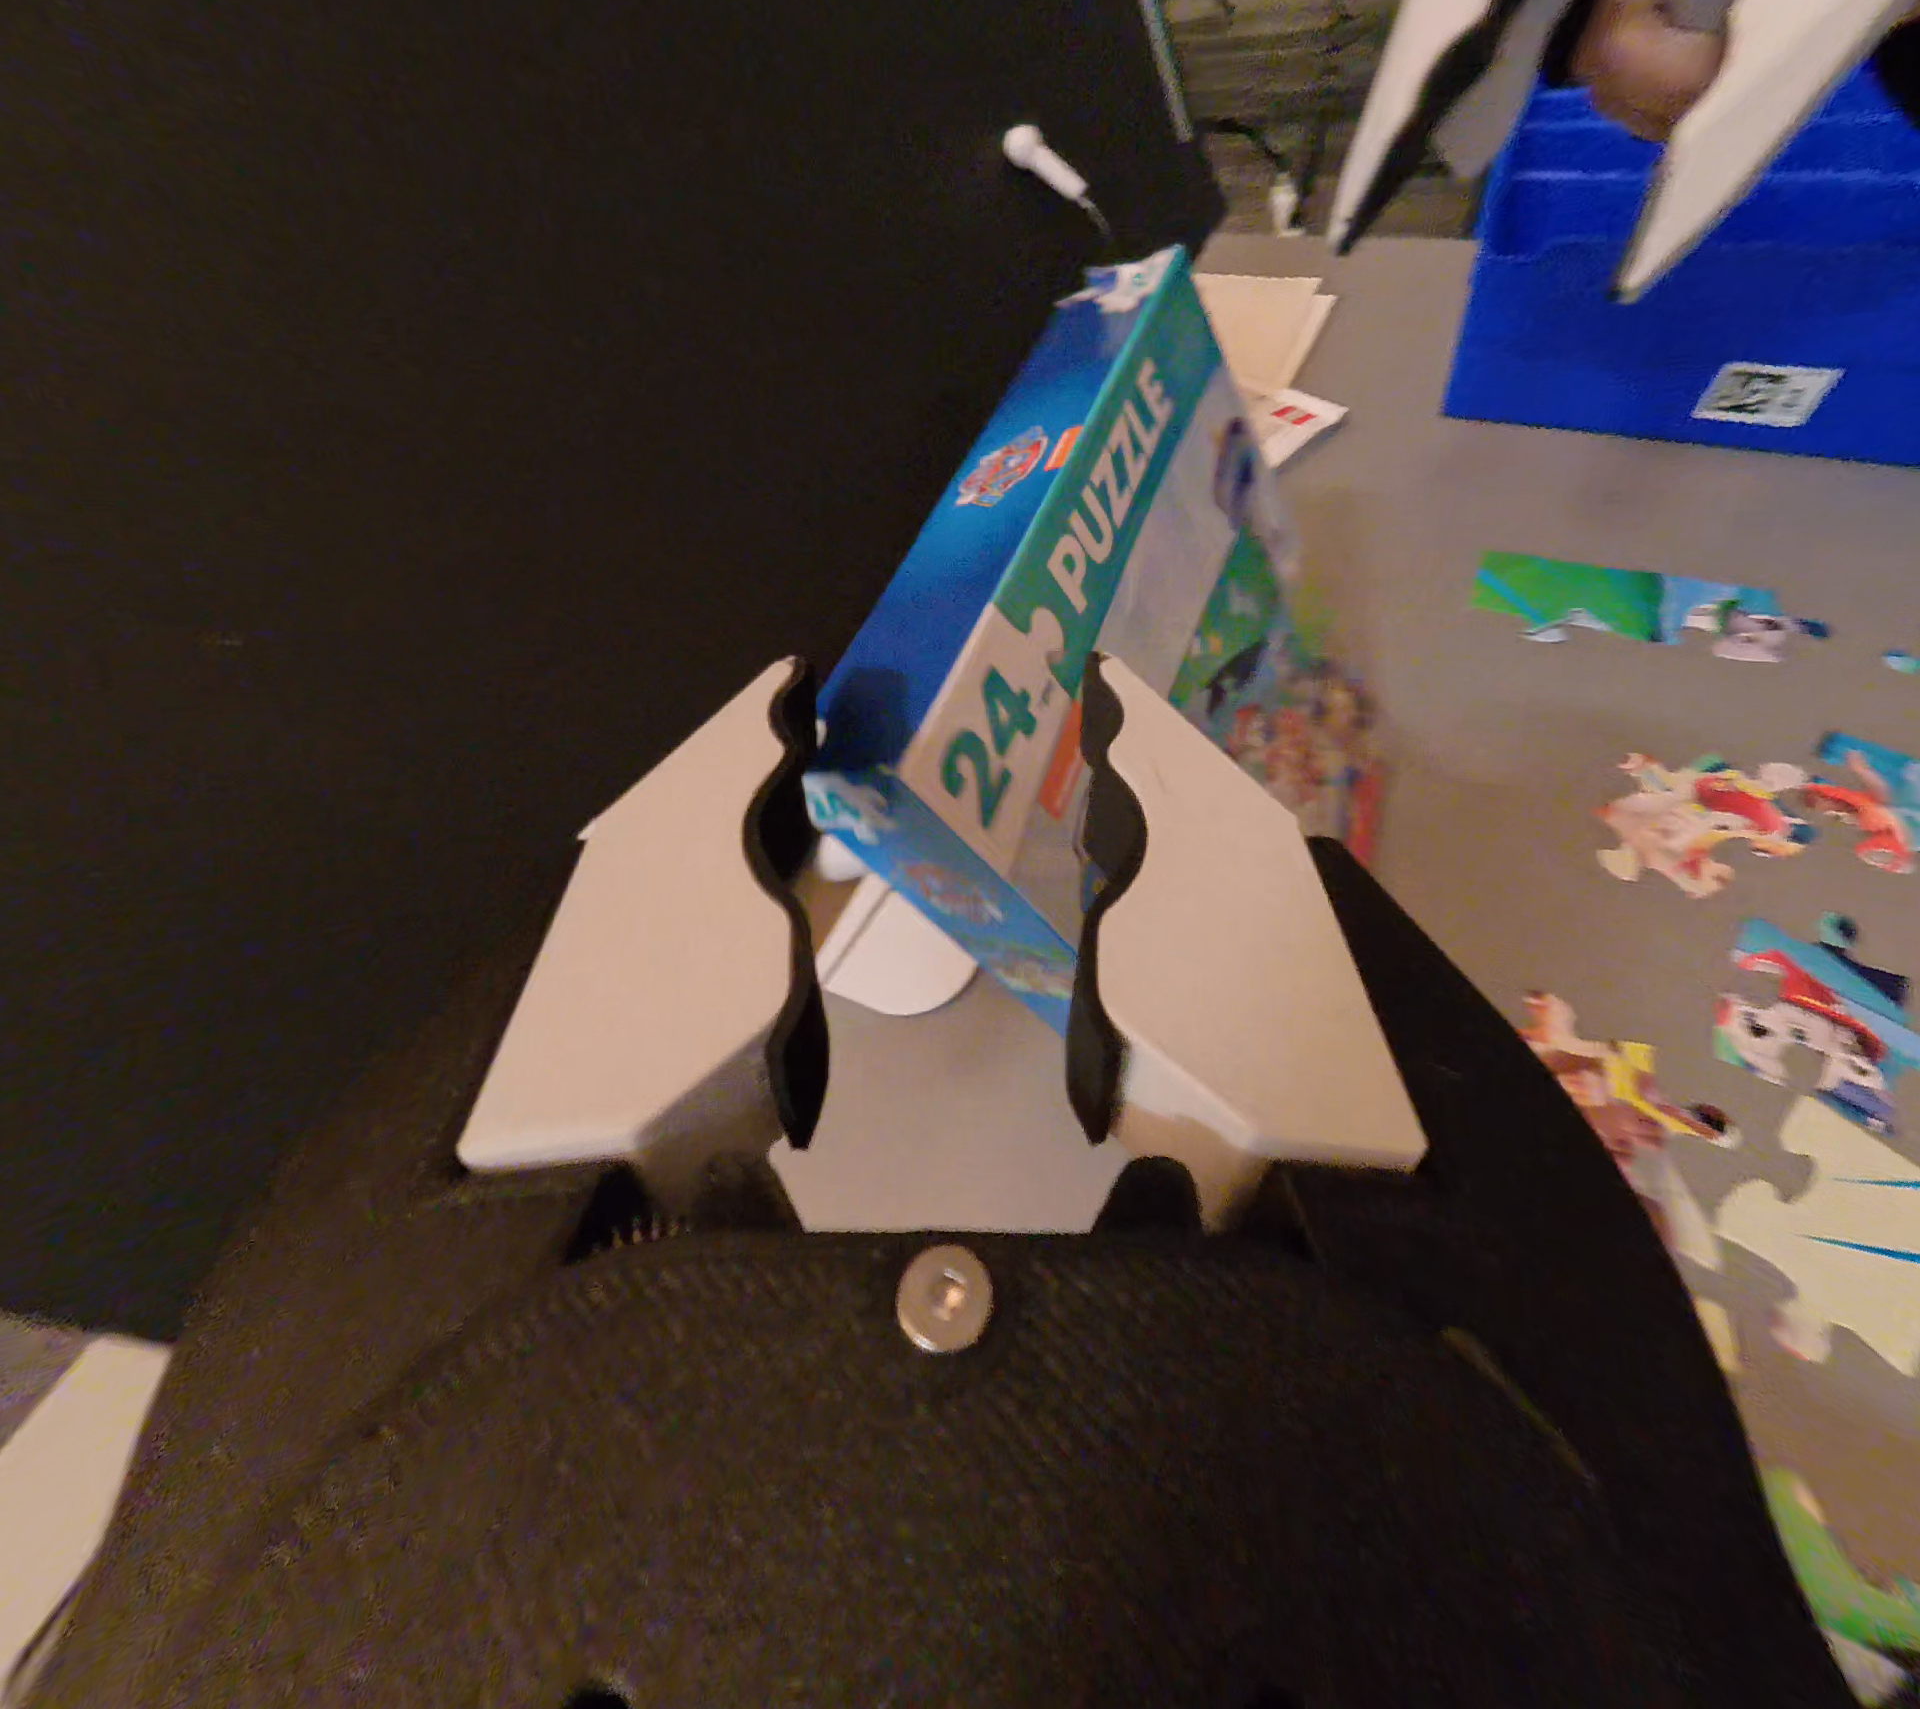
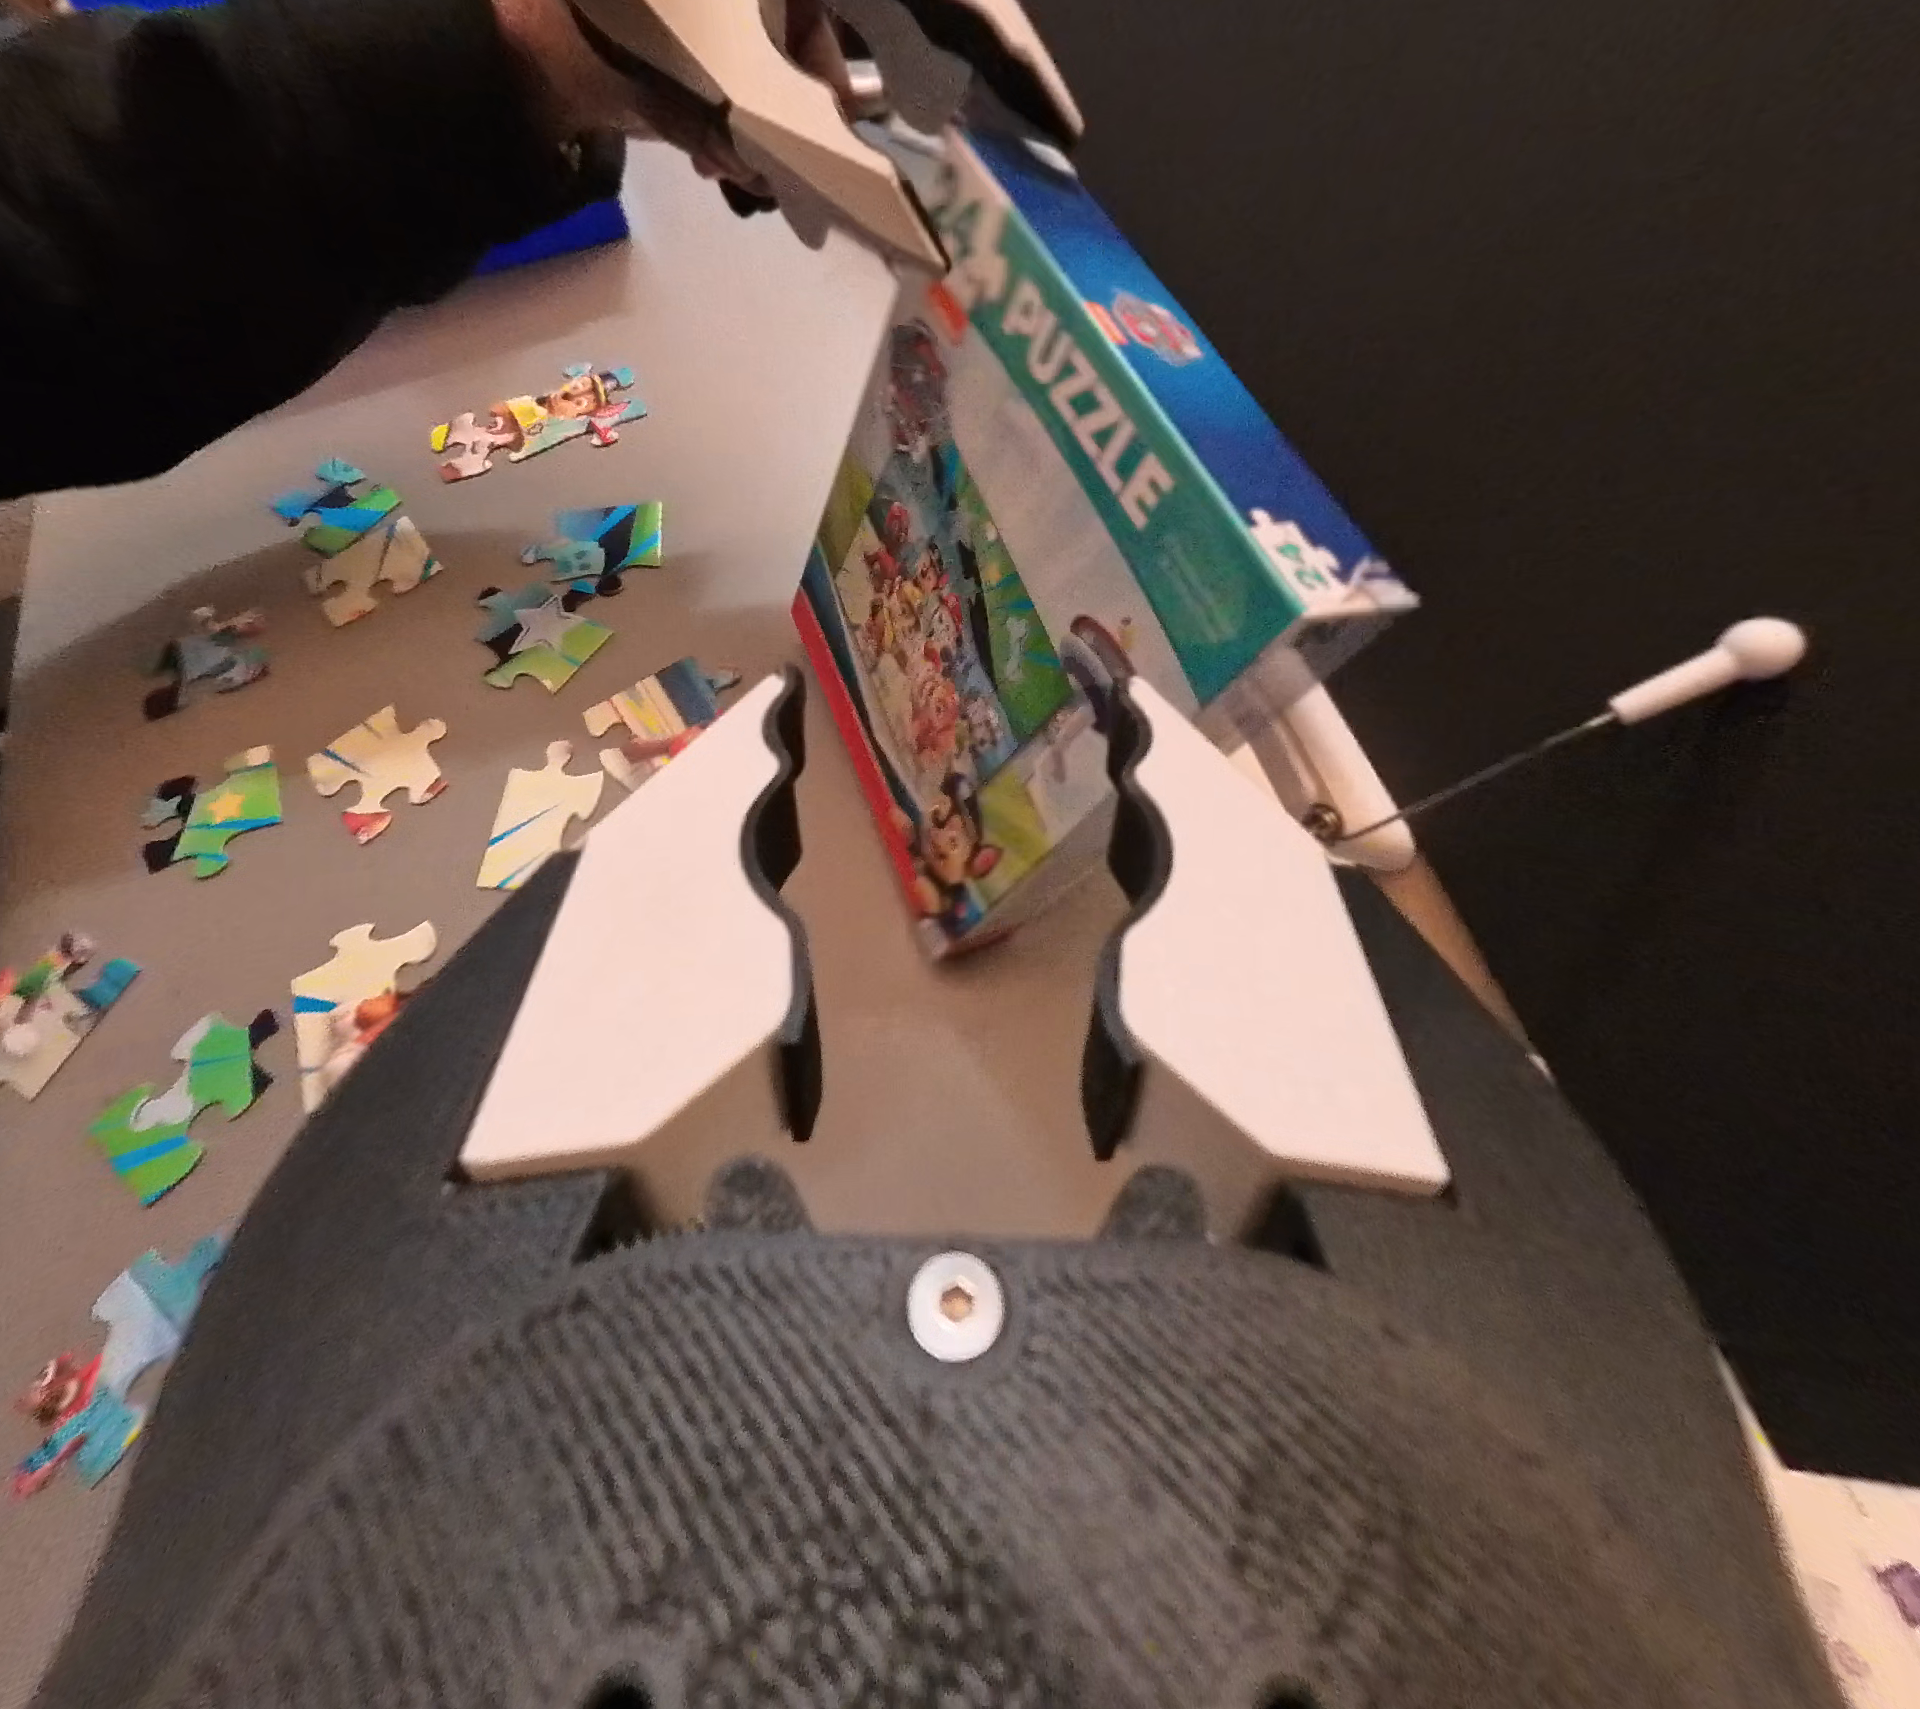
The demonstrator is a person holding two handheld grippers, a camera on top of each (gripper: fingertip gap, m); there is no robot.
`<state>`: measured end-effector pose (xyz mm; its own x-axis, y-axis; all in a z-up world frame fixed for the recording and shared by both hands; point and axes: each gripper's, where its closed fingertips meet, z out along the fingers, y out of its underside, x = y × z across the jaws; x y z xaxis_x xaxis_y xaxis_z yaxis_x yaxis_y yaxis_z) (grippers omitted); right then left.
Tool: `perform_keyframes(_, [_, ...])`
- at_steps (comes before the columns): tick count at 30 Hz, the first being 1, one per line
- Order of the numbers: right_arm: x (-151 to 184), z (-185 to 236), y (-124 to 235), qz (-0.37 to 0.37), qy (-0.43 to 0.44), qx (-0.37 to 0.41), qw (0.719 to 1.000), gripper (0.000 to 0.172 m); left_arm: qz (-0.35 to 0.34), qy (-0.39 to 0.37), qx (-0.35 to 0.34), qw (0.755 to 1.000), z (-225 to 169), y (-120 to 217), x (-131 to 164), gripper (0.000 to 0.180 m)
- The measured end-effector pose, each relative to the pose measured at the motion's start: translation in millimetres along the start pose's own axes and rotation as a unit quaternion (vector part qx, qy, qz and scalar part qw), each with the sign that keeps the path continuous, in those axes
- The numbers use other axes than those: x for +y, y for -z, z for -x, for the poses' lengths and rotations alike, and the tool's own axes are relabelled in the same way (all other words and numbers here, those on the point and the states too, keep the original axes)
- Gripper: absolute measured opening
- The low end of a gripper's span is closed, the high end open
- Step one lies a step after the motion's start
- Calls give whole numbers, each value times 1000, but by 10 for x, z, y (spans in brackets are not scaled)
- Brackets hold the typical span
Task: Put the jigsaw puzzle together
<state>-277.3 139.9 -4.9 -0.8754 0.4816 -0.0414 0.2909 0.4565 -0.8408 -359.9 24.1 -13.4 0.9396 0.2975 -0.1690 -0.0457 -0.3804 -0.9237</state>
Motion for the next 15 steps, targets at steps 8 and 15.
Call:
perform_keyframes(8, [177,80,-87,-21,5,27,999,57,-9,-13,-39,999,-10,59,29,53])
perform_keyframes(15, [220,375,19,-54,13,63,996,57,-16,16,-108,994,-119,262,-20,59])
